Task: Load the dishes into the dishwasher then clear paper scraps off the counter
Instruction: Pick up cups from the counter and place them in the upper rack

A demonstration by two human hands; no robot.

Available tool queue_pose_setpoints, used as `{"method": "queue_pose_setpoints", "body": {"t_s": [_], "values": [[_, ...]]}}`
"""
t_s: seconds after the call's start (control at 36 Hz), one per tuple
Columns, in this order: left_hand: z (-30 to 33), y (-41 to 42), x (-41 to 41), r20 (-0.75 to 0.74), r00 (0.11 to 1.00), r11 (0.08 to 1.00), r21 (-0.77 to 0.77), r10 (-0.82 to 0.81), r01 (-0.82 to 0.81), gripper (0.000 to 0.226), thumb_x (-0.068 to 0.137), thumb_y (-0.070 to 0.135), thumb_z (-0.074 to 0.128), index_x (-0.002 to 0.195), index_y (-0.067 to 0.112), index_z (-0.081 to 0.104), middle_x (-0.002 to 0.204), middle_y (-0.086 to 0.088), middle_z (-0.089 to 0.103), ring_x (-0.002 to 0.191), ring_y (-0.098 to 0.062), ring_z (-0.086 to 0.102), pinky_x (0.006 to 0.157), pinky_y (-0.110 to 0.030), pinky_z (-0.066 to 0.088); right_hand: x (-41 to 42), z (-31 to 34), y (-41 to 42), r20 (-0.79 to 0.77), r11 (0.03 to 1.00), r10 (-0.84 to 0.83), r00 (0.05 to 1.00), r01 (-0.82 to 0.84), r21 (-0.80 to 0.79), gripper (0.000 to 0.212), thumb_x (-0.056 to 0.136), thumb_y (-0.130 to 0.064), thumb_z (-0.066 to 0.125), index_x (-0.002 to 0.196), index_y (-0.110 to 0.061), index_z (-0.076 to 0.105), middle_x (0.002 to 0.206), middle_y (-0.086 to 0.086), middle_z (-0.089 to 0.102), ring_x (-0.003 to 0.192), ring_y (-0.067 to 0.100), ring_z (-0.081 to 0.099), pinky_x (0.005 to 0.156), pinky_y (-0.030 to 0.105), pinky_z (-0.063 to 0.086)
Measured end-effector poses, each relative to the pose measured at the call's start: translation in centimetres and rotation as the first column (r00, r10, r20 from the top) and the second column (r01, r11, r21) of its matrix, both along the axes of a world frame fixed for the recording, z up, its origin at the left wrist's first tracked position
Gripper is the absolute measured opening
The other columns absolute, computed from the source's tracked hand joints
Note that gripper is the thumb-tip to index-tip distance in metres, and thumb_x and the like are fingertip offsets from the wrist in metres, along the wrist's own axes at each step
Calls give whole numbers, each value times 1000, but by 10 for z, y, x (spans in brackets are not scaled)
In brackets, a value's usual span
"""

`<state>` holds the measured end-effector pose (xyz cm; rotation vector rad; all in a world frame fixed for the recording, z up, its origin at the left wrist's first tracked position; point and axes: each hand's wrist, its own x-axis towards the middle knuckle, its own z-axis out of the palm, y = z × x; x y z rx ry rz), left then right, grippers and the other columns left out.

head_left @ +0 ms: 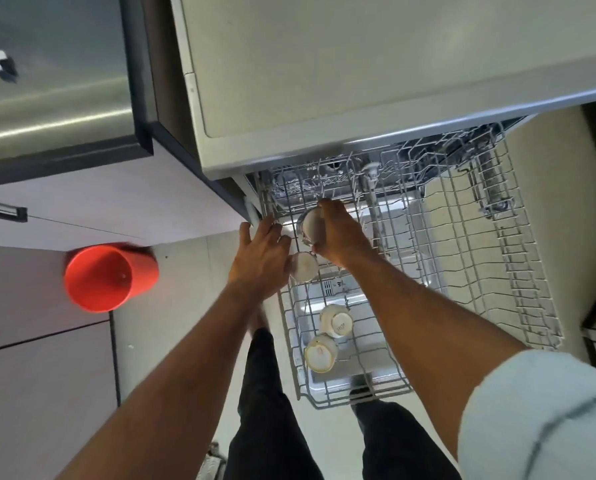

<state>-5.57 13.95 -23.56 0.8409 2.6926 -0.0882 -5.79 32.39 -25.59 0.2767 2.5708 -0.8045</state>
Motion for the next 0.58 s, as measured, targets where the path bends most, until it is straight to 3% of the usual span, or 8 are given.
{"method": "queue_pose_setpoints", "body": {"t_s": [0.22,0.39,0.58], "values": [[-1,-3,-5,48,998,999,19,-27,26,42,96,46,51,123,17,65,146,-5,51,145,-22,28,114,-52,25,-7,-14,-12,52,987,28,998,-36,155,94,67,-36,90,141,-20,34,136,9,52,126,33,49,103,56,39],[-1,-7,-5,44,998,994,100,-47,43,36,96,39,53,119,14,68,141,-4,57,143,-21,36,115,-48,29,-9,-22,-21,94,970,42,995,-64,234,99,67,-38,90,144,-19,31,138,11,50,129,34,48,106,60,35],[9,-18,-4,38,999,962,270,25,-35,24,94,23,55,109,12,70,120,-5,69,118,-21,59,99,-41,47,-7,-18,-21,128,990,-28,991,10,143,102,66,-28,92,147,-23,30,145,10,43,136,35,42,112,64,29]]}}
